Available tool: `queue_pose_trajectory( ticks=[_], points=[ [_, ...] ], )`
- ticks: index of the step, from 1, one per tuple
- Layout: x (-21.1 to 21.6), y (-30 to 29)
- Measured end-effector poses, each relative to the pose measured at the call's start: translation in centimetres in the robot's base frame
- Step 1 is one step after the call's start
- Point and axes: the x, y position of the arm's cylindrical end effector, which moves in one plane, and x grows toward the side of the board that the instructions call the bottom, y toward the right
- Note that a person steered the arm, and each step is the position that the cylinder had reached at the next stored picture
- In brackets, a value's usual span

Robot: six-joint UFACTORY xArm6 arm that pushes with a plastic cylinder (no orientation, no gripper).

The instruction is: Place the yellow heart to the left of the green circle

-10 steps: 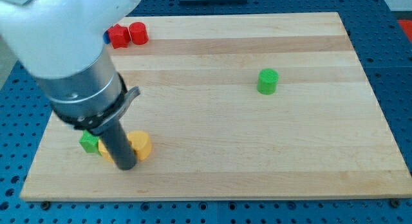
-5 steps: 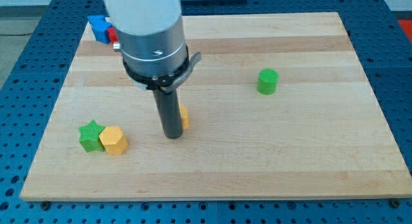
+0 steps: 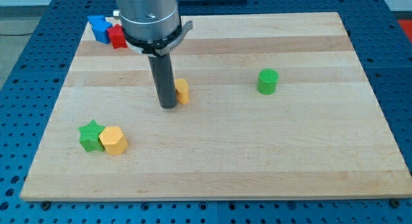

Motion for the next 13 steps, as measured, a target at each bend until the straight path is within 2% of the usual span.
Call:
queue_pose_trajectory(
  ticks=[4,13],
  points=[
    [-5.0,1.0],
    [-5.5,9.4]
  ],
)
